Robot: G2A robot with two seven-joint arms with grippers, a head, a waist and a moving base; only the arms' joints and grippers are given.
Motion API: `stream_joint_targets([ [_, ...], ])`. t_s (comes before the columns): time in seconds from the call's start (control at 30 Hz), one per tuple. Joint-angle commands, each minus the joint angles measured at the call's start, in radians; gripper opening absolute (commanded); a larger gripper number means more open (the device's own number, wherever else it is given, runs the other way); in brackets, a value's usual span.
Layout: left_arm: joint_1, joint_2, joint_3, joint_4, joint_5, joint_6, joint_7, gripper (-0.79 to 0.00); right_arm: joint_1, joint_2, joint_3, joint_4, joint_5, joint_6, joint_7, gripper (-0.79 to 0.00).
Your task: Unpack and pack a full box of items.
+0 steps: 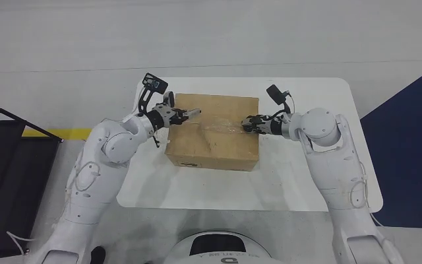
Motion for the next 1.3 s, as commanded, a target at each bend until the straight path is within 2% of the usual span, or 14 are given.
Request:
stream_joint_targets([
  [0.0,0.001,0.002,0.010,-0.028,-0.024,0.004,-0.072,0.000,0.000,0.000,0.000,0.000,0.000,0.000,0.000,-0.785],
  [0.13,-0.010,0.001,0.062,-0.061,0.031,0.034,-0.130,0.000,0.000,0.000,0.000,0.000,0.000,0.000,0.000,-0.785],
  [0.23,-0.027,-0.003,0.126,-0.050,0.202,0.099,-0.110,0.000,0.000,0.000,0.000,0.000,0.000,0.000,0.000,-0.785],
  [0.33,-0.049,-0.008,0.173,-0.033,0.281,0.127,-0.118,0.000,0.000,0.000,0.000,0.000,0.000,0.000,0.000,-0.785],
  [0.4,-0.058,-0.010,0.178,-0.025,0.289,0.143,-0.133,0.000,0.000,0.000,0.000,0.000,0.000,0.000,0.000,-0.785],
  [0.6,-0.071,-0.005,0.115,-0.003,0.267,0.211,-0.157,0.000,0.000,0.000,0.000,0.000,0.000,0.000,0.000,-0.785],
  [1.03,-0.017,0.020,-0.084,-0.021,0.191,0.239,-0.153,0.000,0.000,0.000,0.000,0.000,0.000,0.000,0.000,-0.785],
  [1.27,0.035,0.031,-0.168,-0.012,0.106,0.174,-0.133,0.000,0.000,0.000,0.000,0.000,0.000,0.000,0.000,-0.785],
])
